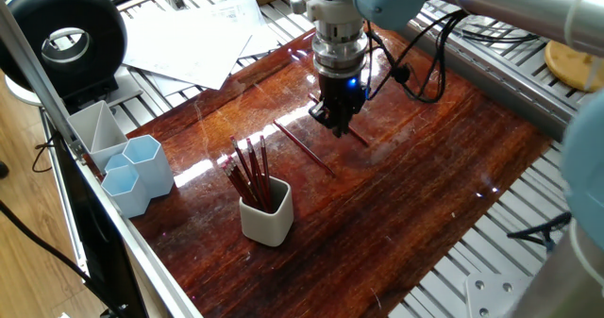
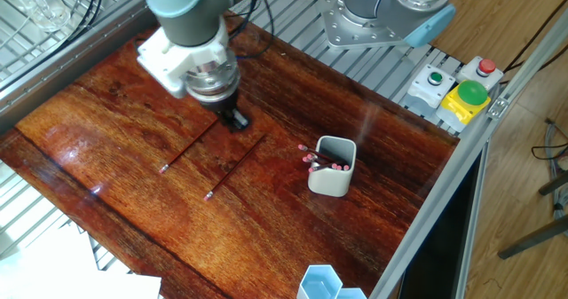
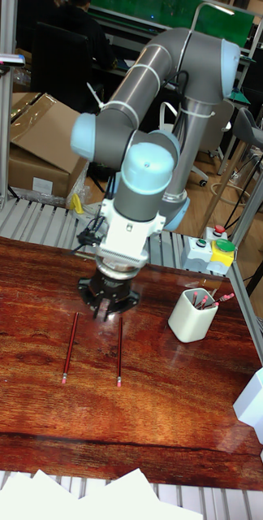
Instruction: Put the pen into the pen holder
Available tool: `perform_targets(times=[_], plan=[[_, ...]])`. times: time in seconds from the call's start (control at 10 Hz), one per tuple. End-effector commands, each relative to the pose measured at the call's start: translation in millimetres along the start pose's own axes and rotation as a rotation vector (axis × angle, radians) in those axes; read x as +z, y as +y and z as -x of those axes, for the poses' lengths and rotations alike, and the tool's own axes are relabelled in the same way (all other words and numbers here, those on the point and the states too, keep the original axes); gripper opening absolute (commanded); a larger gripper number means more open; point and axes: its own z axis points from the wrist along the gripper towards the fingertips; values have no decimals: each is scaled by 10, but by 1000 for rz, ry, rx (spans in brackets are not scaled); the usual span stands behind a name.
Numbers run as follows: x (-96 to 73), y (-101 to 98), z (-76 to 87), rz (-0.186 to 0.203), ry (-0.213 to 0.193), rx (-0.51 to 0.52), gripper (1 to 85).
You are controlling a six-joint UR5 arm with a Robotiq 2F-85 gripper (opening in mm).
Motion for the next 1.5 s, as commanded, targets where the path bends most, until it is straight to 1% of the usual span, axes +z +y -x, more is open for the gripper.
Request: perform_targets(times=[0.0,0.1,0.2,0.3,0.4,0.5,0.6,0.7,0.8,0.9,1.0,1.1,1.2,1.3,1.4], plan=[[54,147,-132,22,17,-2,303],[63,20,-130,-26,20,8,210],[56,-118,-126,-80,19,-3,123],[44,-235,-110,-124,15,-44,110],[50,-180,-1,-105,-24,-103,207],[56,-115,-25,-79,-15,-133,287],[57,-112,-38,-78,-9,-153,320],[63,2,-47,-34,-9,-163,383],[54,-88,-236,-64,66,-125,410],[32,-53,-267,-68,124,-99,383],[48,67,-127,-51,135,-102,380],[80,118,4,-53,133,-108,383],[72,192,116,-54,138,-108,380],[37,241,191,-52,143,-112,380],[-14,231,178,-52,163,-114,363]])
